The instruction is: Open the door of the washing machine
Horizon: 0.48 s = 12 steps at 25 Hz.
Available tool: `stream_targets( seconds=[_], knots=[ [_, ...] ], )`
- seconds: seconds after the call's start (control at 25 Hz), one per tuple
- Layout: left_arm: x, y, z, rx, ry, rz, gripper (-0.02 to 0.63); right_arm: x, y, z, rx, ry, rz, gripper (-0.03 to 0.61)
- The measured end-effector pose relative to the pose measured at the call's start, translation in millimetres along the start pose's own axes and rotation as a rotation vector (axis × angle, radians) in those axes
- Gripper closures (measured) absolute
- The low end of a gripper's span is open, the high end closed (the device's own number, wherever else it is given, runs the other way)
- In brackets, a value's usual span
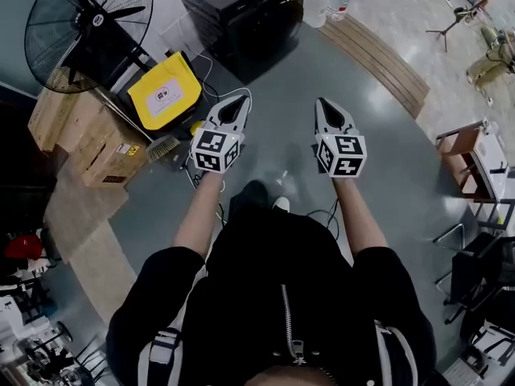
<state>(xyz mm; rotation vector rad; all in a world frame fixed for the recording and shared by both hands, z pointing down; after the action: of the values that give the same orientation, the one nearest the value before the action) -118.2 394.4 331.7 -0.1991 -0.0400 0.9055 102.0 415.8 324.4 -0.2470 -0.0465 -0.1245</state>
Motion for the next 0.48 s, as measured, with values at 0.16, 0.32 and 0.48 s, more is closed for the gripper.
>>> stream_targets(
  seconds=[0.16,0.32,0.48],
  knots=[
    [-9.2,-6.7,-0.6,0.004,0.003,-0.014,0.612,2.0,-10.8,-2.9,0.006,-0.003,-0.010,0.575],
    [-24.0,-20.5,-6.0,0.022,0.002,-0.020,0.612,4.1,-32.8,-7.4,0.004,-0.004,-0.015,0.576],
    [-53.9,-39.3,-3.4,0.023,0.014,-0.019,0.612,2.6,-70.7,-11.1,-0.009,-0.010,-0.014,0.575]
  ],
)
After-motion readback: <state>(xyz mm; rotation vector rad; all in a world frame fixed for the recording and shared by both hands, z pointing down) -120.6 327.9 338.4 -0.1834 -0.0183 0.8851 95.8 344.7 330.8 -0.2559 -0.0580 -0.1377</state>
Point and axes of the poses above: the fingertips, and each gripper's own axes: y backward along the fingers, x to its right, z out of its underside, the point moved 4 cm from there along y, backward along the fingers, and after that the axes turned 14 degrees about z, right-handed, at the moved point
